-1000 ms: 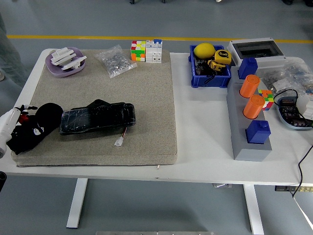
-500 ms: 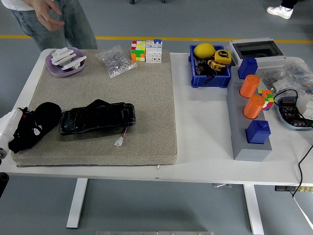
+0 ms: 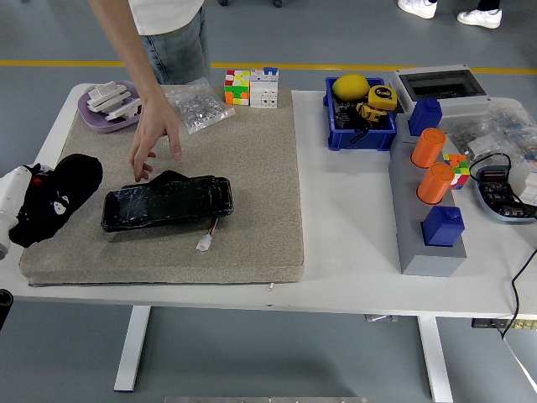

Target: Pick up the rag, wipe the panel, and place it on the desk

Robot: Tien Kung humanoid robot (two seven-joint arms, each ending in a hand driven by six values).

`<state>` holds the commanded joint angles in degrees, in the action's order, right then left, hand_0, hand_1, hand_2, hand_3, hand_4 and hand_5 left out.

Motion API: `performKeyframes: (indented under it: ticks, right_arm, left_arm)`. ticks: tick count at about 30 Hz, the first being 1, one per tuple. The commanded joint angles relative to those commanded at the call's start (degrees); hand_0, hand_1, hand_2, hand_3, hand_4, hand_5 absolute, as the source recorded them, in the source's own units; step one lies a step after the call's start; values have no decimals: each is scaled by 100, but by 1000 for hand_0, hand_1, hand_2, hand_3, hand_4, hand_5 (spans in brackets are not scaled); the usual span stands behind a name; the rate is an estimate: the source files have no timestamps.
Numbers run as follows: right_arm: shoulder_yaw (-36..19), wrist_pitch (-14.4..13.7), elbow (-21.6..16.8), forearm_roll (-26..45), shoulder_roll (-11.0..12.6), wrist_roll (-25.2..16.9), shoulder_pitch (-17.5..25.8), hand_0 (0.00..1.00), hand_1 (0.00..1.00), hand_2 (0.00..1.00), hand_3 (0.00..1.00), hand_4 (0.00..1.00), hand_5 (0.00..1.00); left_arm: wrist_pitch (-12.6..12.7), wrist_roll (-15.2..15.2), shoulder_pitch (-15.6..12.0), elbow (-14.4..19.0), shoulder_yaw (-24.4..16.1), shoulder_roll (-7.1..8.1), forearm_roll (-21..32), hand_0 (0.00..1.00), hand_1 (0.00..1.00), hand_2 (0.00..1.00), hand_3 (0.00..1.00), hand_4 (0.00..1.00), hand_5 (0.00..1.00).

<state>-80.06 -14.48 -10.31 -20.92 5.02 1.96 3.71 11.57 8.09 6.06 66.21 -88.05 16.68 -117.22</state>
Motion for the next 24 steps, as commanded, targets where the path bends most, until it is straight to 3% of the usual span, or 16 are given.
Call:
performKeyframes:
  ticks: [6, 16, 24]
  right_arm:
    - [-79, 16, 0, -55, -9, -13, -18, 793, 679, 684, 607, 983, 457]
    - [-171, 29, 0, -139, 7, -21, -29, 794, 678, 684, 606, 983, 457]
    - [-185, 34, 0, -159, 12, -25, -41, 794, 679, 683, 605, 983, 456]
  left_arm:
    - [-39, -147, -88, 314, 264, -99, -94, 266, 294, 544, 460, 333, 2]
    - [-12, -145, -77, 279, 713, -177, -32, 267, 293, 544, 461, 341, 2]
    - [7, -174, 83, 365, 1120, -175, -9, 271, 293, 543, 462, 349, 2]
